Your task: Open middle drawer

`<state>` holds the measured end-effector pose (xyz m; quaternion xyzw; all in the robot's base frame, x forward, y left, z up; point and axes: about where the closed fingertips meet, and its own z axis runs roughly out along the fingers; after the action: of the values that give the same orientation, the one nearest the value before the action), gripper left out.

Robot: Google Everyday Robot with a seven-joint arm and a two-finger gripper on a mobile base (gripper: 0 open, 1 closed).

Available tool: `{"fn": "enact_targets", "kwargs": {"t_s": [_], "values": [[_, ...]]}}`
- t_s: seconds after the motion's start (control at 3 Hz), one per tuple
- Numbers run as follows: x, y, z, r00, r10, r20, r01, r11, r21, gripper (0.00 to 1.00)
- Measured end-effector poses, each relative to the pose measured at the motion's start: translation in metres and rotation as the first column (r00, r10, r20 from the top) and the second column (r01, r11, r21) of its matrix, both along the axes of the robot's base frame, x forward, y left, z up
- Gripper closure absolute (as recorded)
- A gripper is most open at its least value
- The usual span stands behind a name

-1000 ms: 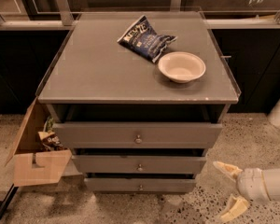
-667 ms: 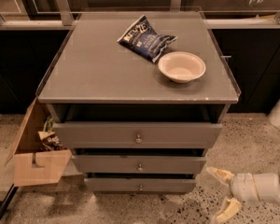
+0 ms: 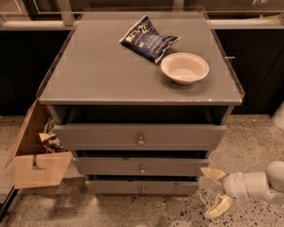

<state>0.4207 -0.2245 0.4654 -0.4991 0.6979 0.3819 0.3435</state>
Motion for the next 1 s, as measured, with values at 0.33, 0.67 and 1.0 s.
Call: {"fn": "enact_targets", "kwargs": {"t_s": [0.33, 0.67, 1.0], "values": [[0.0031, 0.0006, -0.0027, 1.0, -0.005, 0.002, 0.005, 1.0, -0.004, 0.17], [0.0031, 0.0006, -0.0027, 1.0, -0.005, 0.001, 0.005, 1.0, -0.004, 0.47], [0.0031, 0.0006, -0.0028, 1.0, -0.005, 0.001, 0.005, 1.0, -0.004, 0.7]]}}
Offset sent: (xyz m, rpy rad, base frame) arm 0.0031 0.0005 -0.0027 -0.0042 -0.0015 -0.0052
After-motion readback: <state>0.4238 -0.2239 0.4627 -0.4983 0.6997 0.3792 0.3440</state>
